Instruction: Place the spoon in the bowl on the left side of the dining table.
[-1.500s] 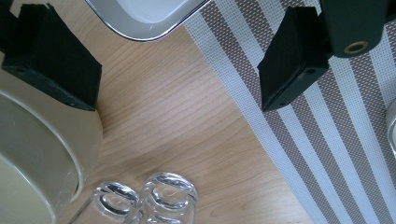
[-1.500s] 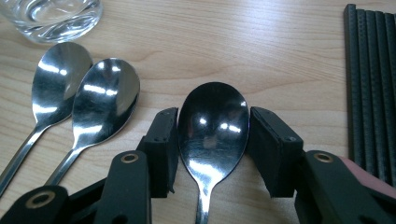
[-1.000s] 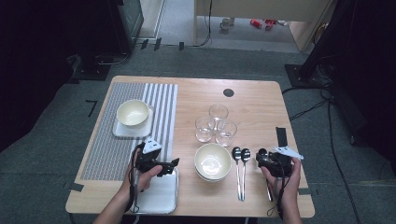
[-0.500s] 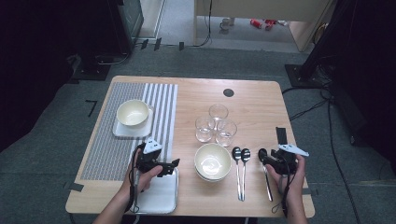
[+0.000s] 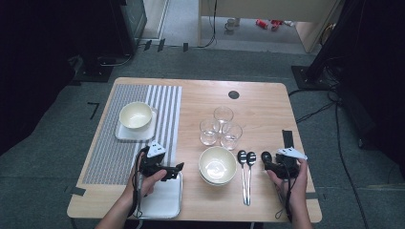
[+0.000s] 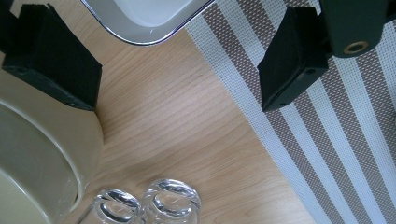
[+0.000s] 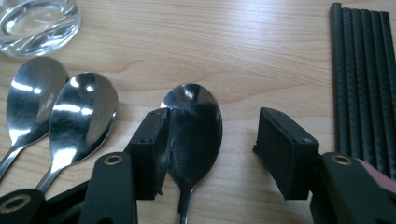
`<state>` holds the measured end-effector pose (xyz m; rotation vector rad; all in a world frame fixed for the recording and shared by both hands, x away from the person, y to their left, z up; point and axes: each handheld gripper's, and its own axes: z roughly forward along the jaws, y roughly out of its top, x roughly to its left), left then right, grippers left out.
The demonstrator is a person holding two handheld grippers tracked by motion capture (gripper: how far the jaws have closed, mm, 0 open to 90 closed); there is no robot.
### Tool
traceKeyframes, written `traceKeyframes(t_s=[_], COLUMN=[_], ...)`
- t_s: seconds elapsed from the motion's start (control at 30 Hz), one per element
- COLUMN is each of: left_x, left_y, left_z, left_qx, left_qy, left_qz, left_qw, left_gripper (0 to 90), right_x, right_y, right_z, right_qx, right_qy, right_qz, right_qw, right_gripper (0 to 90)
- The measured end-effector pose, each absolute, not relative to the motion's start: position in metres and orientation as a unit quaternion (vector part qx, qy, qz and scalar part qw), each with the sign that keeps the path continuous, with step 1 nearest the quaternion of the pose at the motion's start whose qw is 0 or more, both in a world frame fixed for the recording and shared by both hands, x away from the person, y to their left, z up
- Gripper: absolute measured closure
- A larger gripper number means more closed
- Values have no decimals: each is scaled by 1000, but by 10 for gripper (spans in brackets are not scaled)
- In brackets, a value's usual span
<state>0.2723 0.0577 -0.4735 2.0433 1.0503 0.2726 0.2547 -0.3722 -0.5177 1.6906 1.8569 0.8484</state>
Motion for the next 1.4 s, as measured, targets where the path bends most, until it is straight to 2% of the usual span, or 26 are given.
traceKeyframes(t_s=[0.13, 0.3, 0.67, 0.83, 1.13, 1.4], left_x=[272, 271, 271, 272, 272, 272], left_y=[57, 55, 55, 56, 57, 56], left_z=[-474, -474, -474, -474, -474, -474], left_qx=[810, 811, 813, 812, 813, 814], left_qy=[414, 412, 410, 411, 410, 410], left_qz=[108, 109, 109, 109, 109, 108], left_qw=[401, 400, 399, 399, 399, 398], left_gripper=[135, 135, 135, 136, 137, 137], right_x=[256, 257, 259, 255, 252, 253], right_y=[-369, -366, -371, -368, -366, -362], right_z=[-515, -514, -512, -505, -502, -501], right_qx=[613, 607, 637, 631, 631, 627], right_qy=[691, 697, 669, 666, 671, 676], right_qz=[304, 307, 321, 336, 338, 333], right_qw=[234, 226, 208, 212, 194, 197], right_gripper=[484, 632, 770, 893, 886, 896])
